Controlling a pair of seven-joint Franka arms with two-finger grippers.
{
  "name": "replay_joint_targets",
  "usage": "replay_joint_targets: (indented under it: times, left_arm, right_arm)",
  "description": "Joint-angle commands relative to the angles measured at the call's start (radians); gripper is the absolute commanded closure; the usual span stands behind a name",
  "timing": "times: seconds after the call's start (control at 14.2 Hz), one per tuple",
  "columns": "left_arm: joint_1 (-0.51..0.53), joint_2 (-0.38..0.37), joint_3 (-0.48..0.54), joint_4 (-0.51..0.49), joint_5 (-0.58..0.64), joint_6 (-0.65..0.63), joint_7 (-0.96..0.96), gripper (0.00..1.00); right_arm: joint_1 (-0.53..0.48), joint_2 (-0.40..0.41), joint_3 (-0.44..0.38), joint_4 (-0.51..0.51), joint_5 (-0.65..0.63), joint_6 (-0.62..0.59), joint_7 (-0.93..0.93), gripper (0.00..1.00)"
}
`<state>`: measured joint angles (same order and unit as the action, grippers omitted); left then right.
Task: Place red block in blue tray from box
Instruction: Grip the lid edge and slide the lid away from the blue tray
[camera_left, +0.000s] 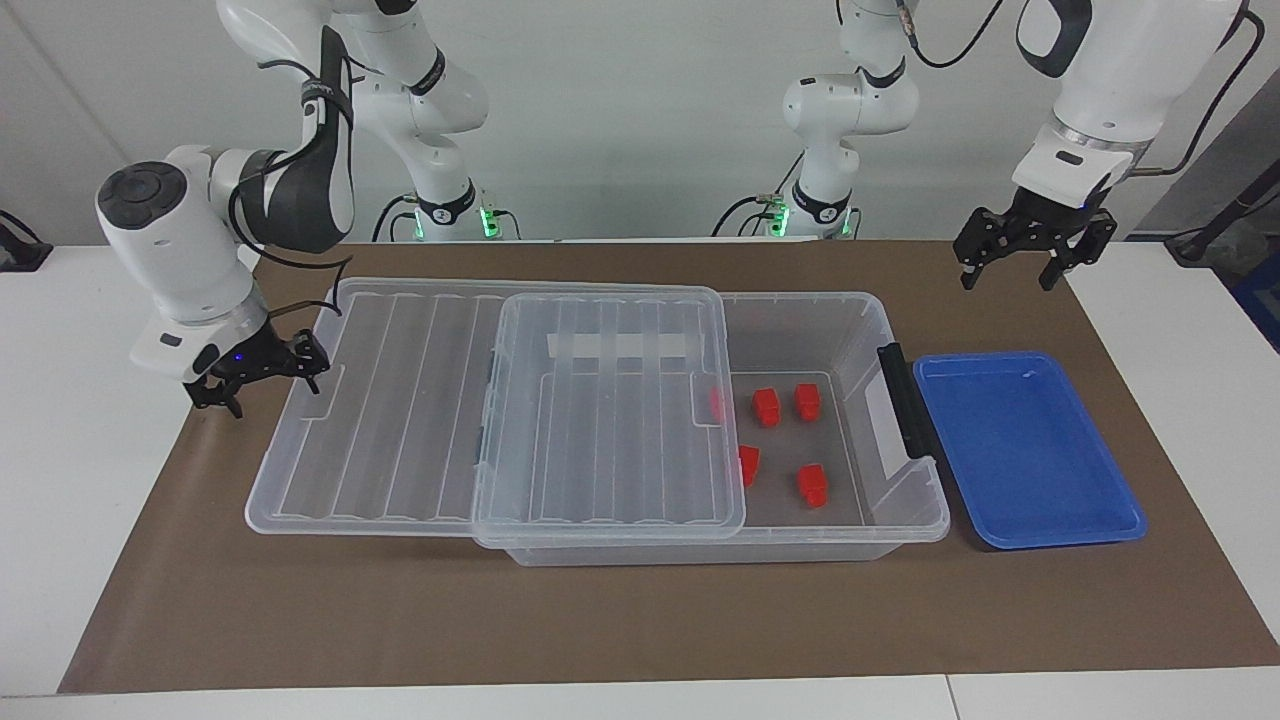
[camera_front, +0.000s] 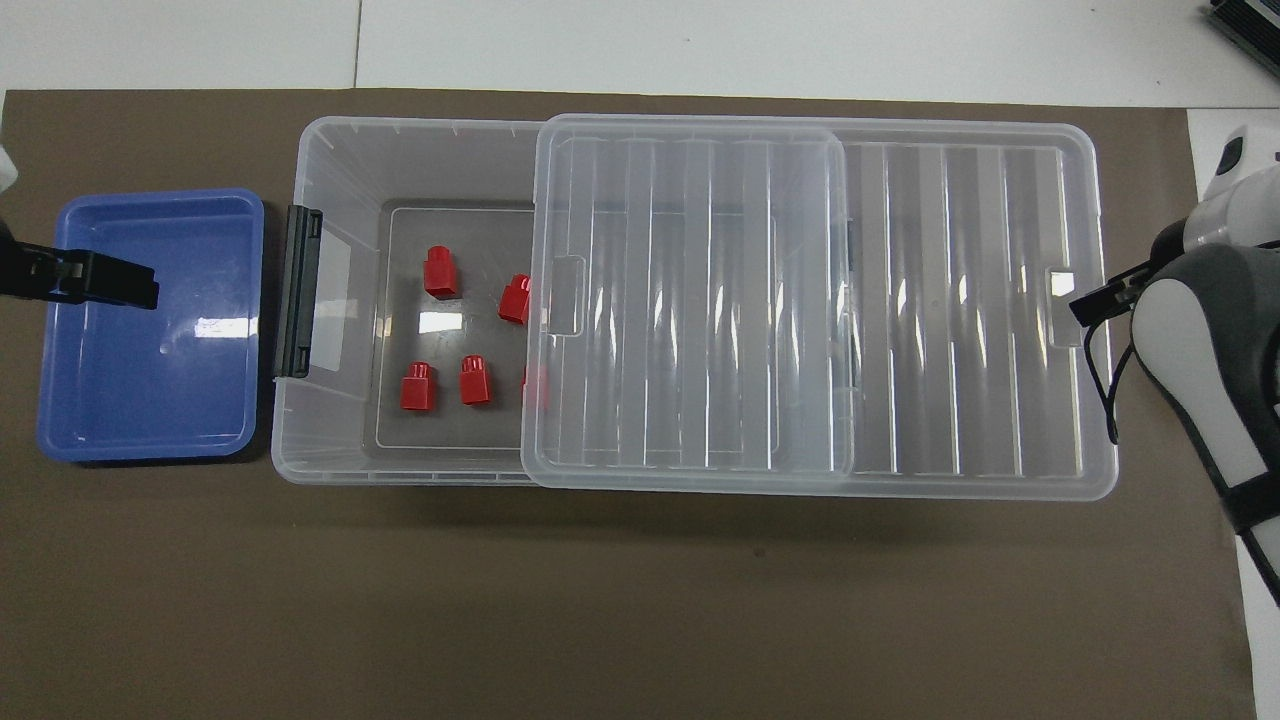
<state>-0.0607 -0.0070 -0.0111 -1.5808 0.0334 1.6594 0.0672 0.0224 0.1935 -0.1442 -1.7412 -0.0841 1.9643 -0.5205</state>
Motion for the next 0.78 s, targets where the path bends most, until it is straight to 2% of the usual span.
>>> replay_joint_targets:
  times: [0.0,0.28,0.71]
  left_arm:
    - [0.002,-0.022,0.002,-0.024,-0.004,0.000,-0.004,0.00]
    - [0.002,-0.021,0.002,-0.024,-0.004,0.000,-0.004,0.00]
    - [0.005,-0.022,0.002,-0.024,-0.004,0.000,-0.004,0.00]
  right_arm:
    - [-0.001,0.009,-0.003,0.023,0.033,-0.030,-0.019,0.01]
    - [-0.007,-0.026,0.032,0.037,0.033,-0.088,0.081,0.01]
    - [-0.027,-0.138,0.103,0.006,0.033,-0.151,0.377,0.01]
